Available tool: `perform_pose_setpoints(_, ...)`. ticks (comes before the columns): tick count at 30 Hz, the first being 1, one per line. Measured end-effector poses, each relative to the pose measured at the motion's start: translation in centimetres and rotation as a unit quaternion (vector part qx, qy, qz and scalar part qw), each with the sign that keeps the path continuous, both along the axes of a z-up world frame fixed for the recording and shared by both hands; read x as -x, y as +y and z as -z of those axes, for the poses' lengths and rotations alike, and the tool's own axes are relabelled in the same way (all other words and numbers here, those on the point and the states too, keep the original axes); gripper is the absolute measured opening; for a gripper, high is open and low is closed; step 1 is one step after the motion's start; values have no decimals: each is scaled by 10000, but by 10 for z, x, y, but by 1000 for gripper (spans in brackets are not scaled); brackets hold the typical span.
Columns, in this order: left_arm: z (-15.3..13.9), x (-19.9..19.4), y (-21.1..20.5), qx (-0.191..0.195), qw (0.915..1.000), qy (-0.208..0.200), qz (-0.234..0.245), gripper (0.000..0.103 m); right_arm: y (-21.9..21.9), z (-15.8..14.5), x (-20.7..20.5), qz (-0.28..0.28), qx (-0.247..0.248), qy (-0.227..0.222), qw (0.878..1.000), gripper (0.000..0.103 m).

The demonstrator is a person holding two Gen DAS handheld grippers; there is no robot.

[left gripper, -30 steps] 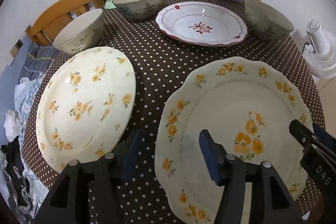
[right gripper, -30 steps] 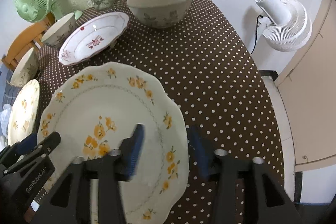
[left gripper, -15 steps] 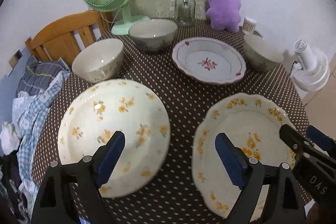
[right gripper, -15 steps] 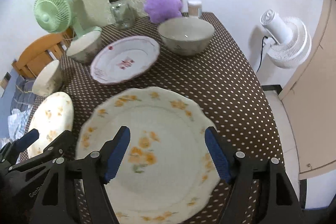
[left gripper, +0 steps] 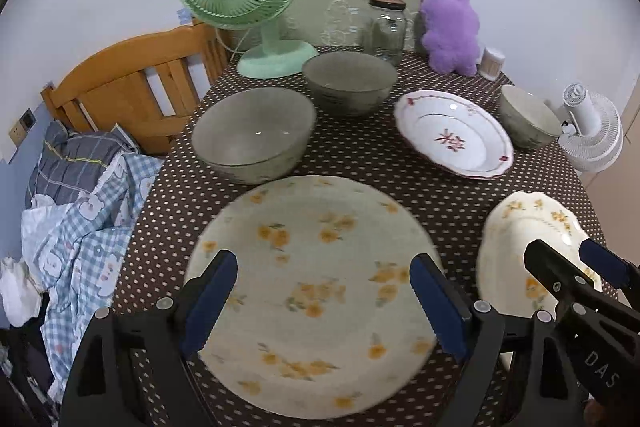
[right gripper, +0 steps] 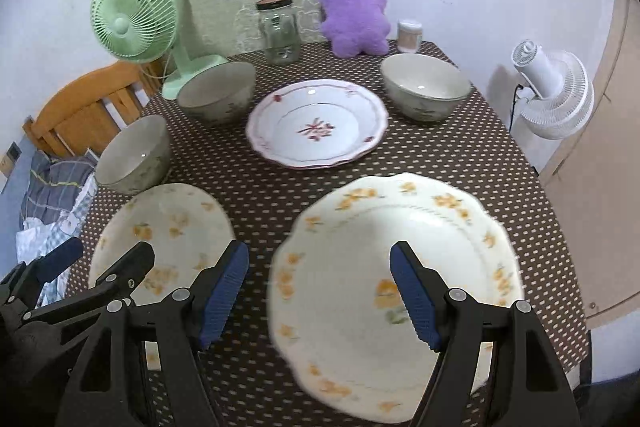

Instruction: Organize plates and bowls

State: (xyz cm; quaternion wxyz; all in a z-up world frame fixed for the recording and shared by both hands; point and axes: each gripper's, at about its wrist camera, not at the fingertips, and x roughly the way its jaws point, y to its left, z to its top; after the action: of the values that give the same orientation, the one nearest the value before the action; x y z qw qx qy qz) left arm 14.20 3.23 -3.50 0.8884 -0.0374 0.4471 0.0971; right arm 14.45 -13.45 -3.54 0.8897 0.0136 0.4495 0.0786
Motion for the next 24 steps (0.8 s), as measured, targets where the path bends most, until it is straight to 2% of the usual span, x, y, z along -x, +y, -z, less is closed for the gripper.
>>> perform_pose_setpoints(13, 23, -1, 54, -61, 9995, 291, 41, 81, 66, 23, -5, 107, 94, 168, 9998, 76)
perform_pose_setpoints(24, 53, -10, 81, 119, 9981, 601, 10, 77, 102, 56, -17, 53, 355, 543, 9979, 68)
